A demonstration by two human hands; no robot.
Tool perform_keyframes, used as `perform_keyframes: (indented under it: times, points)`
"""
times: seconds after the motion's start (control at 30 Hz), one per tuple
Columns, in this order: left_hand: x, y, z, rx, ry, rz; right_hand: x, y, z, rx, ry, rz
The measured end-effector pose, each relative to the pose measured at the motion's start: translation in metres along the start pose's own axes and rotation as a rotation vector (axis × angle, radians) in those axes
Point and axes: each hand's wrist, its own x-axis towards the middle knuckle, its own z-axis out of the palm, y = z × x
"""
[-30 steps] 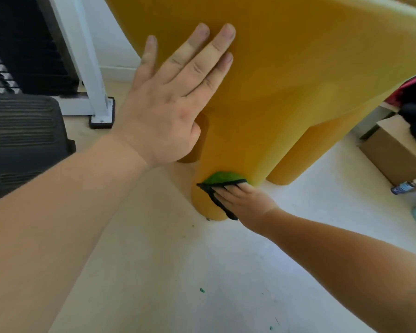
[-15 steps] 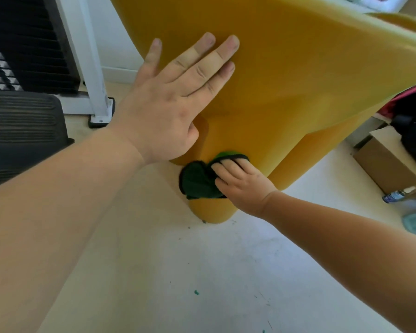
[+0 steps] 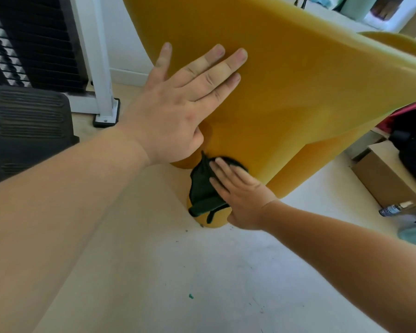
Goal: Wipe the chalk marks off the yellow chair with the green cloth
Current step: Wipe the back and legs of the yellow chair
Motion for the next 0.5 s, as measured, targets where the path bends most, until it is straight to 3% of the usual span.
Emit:
perform_keyframes:
  times: [0.13, 0.37, 0.5]
  points:
    - [0.001, -0.002, -0.006, -0.017, -0.023, 0.015, 0.0, 0.006, -0.005, 0.141, -0.031, -0.05]
    - [0.001, -0.001, -0.005, -0.013, -0.019, -0.003, -0.02, 0.063, -0.038, 0.17, 0.211, 0.338]
    - [0.0, 0.004, -0.004, 0.039, 0.013, -0.035, -0.008, 0.027, -0.005, 0.16, 0.221, 0.302]
